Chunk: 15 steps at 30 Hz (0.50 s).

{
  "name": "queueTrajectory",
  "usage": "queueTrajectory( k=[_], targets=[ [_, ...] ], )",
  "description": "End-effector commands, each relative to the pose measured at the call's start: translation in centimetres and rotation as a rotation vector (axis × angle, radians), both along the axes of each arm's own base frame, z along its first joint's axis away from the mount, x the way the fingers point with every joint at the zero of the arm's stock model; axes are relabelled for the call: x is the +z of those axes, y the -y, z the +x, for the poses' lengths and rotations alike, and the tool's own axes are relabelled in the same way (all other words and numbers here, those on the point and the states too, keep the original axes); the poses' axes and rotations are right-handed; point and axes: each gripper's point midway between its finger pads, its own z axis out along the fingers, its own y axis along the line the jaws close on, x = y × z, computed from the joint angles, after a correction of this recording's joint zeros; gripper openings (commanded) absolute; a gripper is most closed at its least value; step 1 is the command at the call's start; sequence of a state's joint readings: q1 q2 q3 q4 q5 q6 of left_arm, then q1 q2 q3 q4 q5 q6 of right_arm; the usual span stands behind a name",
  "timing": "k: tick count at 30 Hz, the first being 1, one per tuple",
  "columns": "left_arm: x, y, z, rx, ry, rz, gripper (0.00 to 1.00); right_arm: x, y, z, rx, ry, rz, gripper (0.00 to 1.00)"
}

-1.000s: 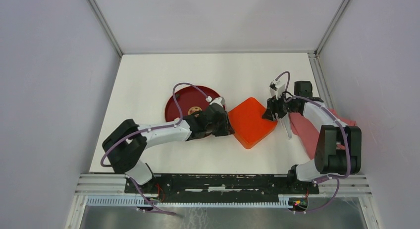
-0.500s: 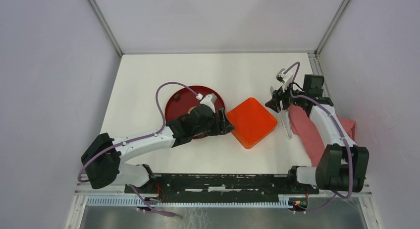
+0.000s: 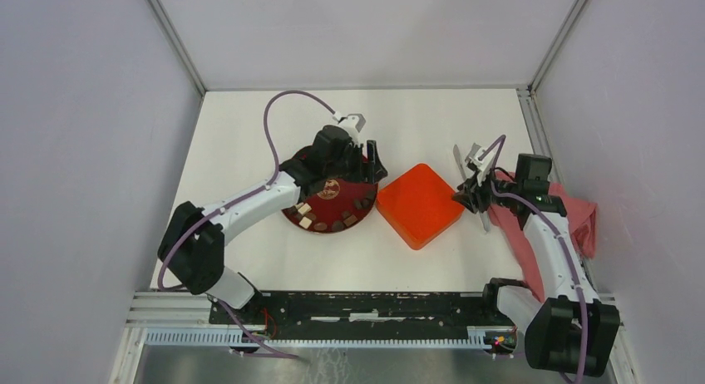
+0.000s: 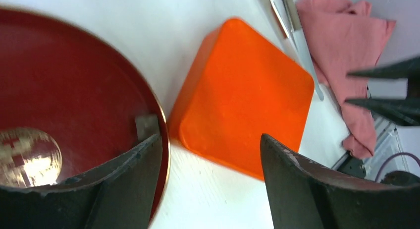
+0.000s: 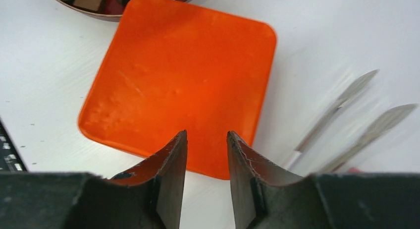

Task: Pack the chocolate
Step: Close the box lid on the packing box.

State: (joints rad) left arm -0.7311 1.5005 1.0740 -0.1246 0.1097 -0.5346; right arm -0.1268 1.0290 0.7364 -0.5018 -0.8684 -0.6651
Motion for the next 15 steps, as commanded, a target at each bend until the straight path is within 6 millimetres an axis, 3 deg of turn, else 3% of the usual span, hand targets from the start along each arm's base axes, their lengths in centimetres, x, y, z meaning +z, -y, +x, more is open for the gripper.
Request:
queueTrajectory(
  k=[1, 2, 6, 12, 15],
  targets=[
    [1.5, 2.5, 1.3, -0.226, 0.122, 0.024, 0.8, -0.4, -0.9, -1.3, -0.02, -0.066, 0.113, 0.38],
    [1.9, 3.1, 1.5, -0.25, 0.131, 0.014, 0.8, -0.5, -0.6, -1.1, -0.055, -0.076, 0.121, 0.35],
    [0.3, 5.0, 3.0, -0.3, 0.099, 0.042, 0.8, -2.3, -0.2, -1.2, -0.144, -0.169, 0.197, 0.26],
    [-1.8, 6.5, 5.0, -0.335, 0.05, 0.073, 0.8, -4.8, 1.4, -1.9, -0.227, -0.263, 0.157, 0.22],
    [-3.2, 6.9, 5.7, -0.356, 0.02, 0.091, 0.8, -4.9, 1.6, -1.9, -0.23, -0.26, 0.166, 0.21]
  ],
)
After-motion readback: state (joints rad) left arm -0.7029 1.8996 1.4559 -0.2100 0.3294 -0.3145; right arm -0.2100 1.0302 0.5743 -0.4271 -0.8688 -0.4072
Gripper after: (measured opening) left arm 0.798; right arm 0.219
